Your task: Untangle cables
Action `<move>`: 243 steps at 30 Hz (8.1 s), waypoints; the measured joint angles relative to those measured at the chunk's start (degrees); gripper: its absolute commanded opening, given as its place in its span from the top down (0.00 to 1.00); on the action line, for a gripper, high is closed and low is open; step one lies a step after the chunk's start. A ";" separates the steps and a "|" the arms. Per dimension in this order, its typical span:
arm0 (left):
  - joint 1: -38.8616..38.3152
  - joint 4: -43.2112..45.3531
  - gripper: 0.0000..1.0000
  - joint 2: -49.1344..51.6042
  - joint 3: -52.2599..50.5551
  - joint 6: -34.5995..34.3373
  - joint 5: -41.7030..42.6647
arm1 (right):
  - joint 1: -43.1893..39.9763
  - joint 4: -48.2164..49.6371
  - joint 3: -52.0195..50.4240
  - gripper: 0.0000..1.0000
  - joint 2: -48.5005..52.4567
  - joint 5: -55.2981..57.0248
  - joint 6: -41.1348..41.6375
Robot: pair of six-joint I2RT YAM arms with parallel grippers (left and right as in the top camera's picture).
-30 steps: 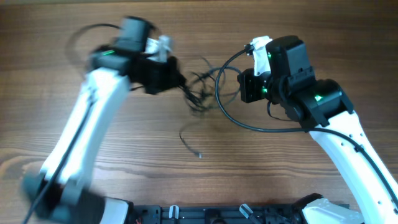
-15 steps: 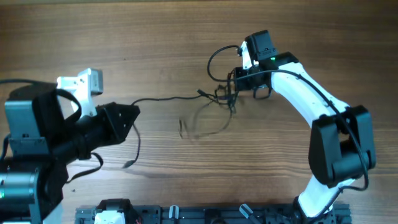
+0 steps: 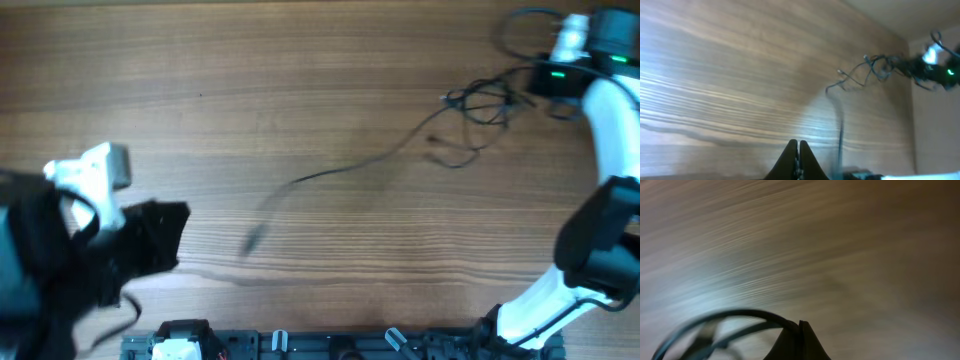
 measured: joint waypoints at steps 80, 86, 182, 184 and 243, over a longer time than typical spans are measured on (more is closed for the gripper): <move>-11.72 10.40 0.47 38.27 4.02 17.64 15.89 | 64.48 6.19 -15.67 0.96 -38.21 -0.72 8.15; -23.74 14.56 0.56 42.51 3.98 19.63 16.72 | 59.34 1.51 -15.67 0.96 -40.52 3.93 4.92; 37.00 10.16 0.96 14.12 4.72 -8.20 -11.98 | -30.40 9.70 -15.69 0.96 -37.09 -27.17 32.57; 38.97 13.70 0.96 14.12 4.68 -10.14 -10.75 | -32.00 11.17 -15.69 0.96 -35.10 -28.11 35.08; -11.63 20.11 0.96 38.86 4.79 -11.21 -23.32 | 57.55 15.91 -15.69 0.00 -4.81 -16.15 15.23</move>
